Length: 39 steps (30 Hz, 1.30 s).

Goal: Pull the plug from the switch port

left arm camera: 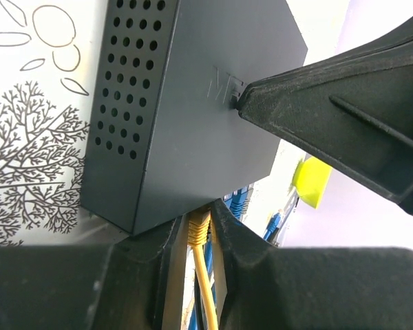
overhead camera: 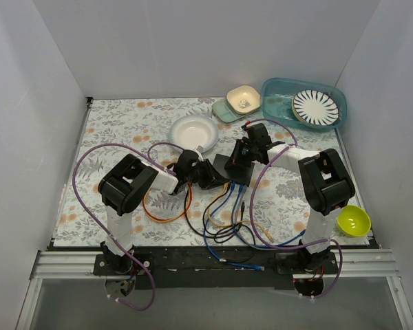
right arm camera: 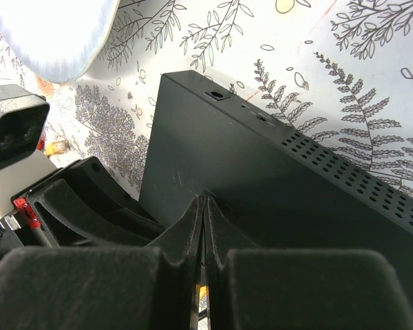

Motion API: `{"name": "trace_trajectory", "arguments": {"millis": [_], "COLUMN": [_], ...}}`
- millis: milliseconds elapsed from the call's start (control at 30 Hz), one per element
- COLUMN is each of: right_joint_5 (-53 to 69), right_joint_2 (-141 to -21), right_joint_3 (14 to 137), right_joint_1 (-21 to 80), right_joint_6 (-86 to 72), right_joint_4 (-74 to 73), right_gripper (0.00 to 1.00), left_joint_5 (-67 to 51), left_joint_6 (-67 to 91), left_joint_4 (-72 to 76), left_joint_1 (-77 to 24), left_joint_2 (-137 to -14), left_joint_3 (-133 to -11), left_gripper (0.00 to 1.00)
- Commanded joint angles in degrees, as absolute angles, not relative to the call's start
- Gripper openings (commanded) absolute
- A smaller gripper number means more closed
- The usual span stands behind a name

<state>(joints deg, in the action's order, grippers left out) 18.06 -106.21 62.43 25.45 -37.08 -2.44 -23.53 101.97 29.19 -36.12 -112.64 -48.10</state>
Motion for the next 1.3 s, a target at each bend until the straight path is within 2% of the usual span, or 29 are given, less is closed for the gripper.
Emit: {"name": "trace_trajectory", "arguments": {"millis": [0, 267, 367, 567, 700, 733, 767, 800, 833, 867, 967, 1067, 1167, 1200, 1267], "right_joint_5": [14.9, 14.8, 14.9, 15.2, 15.2, 15.2, 15.2, 15.1, 15.0, 15.0, 15.0, 14.9, 14.8, 14.8, 14.8], "right_joint_2": [-108.4, -109.1, -109.1, -108.7, -108.5, -108.6, -108.5, -108.5, -108.4, -108.4, -108.2, -108.1, -108.0, -108.1, -108.1], "right_joint_3": [59.7, 60.5, 60.5, 60.4, 60.3, 60.2, 60.2, 60.1, 60.0, 59.9, 59.9, 59.9, 59.9, 59.9, 59.9], "right_joint_1": [25.1, 24.9, 24.7, 24.7, 24.7, 24.6, 24.7, 24.7, 24.6, 24.7, 24.7, 24.6, 24.6, 24.6, 24.7], "right_joint_6": [-34.7, -34.6, -34.6, -34.8, -34.7, -34.7, -34.7, -34.5, -34.5, -34.5, -34.5, -34.5, -34.5, -34.5, -34.6], "right_joint_4": [-9.1, -9.1, -9.1, -8.7, -8.7, -8.6, -8.6, -8.7, -8.7, -8.8, -8.8, -8.8, -8.8, -8.8, -8.8], "right_gripper": [0.07, 0.07, 0.07, 0.07, 0.07, 0.07, 0.07, 0.06, 0.07, 0.07, 0.07, 0.07, 0.07, 0.07, 0.07], "left_joint_5": [-21.6, -23.2, -20.5, -8.0, -1.4, -1.5, -3.8, -6.0, -8.3, -11.0, -16.3, -17.0, -18.8, -18.6, -15.0], "left_joint_6": [99.6, 97.4, 97.6, 97.8, 93.2, 92.0, 91.8, 91.7, 92.8, 93.8, 96.1, 96.9, 98.3, 98.9, 98.9], "left_joint_4": [25.3, 26.0, 22.6, 6.0, -6.8, -7.0, -6.4, -3.5, -1.1, 3.7, 8.4, 13.8, 17.0, 17.7, 17.4], "left_joint_1": [-35.9, -35.9, -34.3, -23.7, -17.8, -17.1, -16.9, -16.9, -17.0, -17.0, -19.5, -23.8, -27.9, -28.9, -31.4], "left_joint_2": [-112.3, -107.1, -100.3, -78.9, -74.9, -74.7, -74.4, -74.2, -74.3, -74.6, -77.5, -79.7, -83.8, -84.8, -86.4], "left_joint_3": [-45.2, -37.9, -35.1, -31.3, -34.0, -34.0, -33.9, -33.8, -33.1, -32.9, -34.0, -36.2, -39.6, -40.8, -42.3], "left_gripper": [0.00, 0.00, 0.00, 0.00, 0.01, 0.20, 0.34, 0.44, 0.60, 0.64, 0.73, 0.74, 0.72, 0.68, 0.65]}}
